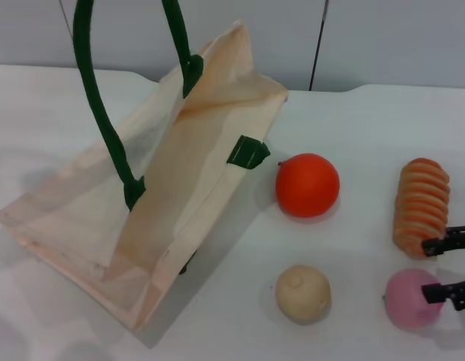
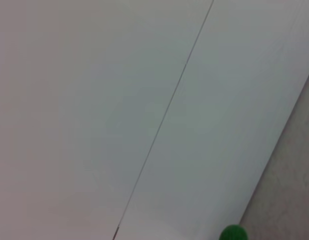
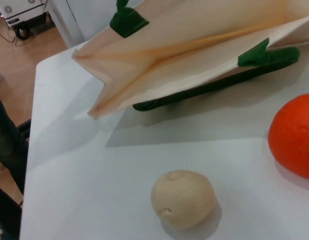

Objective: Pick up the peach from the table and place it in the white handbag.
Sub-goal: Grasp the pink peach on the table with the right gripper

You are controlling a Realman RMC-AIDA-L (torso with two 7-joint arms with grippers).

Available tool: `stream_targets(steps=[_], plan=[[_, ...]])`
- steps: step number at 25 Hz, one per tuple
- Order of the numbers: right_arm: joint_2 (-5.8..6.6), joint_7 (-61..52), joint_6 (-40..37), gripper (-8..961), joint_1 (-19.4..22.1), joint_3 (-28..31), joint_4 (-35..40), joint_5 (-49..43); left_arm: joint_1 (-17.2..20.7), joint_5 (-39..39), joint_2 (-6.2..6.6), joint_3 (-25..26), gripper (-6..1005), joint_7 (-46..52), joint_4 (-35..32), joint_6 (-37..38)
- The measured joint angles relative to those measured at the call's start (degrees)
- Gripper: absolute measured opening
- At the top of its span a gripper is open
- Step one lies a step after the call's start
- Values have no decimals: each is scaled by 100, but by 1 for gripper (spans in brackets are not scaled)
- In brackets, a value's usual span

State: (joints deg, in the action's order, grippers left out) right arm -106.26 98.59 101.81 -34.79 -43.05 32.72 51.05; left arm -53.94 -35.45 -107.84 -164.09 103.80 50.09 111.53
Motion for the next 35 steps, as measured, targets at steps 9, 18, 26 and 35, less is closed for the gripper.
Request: stream_targets(steps=[9,18,26,35], plan=[[-147,64,-514,877,-163,21,-208,-562,6,-19,-9,0,120,0,-7,0],[-218,64,-933,874,-206,0,-308,-723,18,-25,-11,0,119,0,-9,0],[-211,48,-937,837,-201,33,-348,-861,23,-39,-17,0,120,0,-9,0],[-214,43,-868,615,-249,0,-375,-1057,24,-49,-17,0,120,0,-9,0]])
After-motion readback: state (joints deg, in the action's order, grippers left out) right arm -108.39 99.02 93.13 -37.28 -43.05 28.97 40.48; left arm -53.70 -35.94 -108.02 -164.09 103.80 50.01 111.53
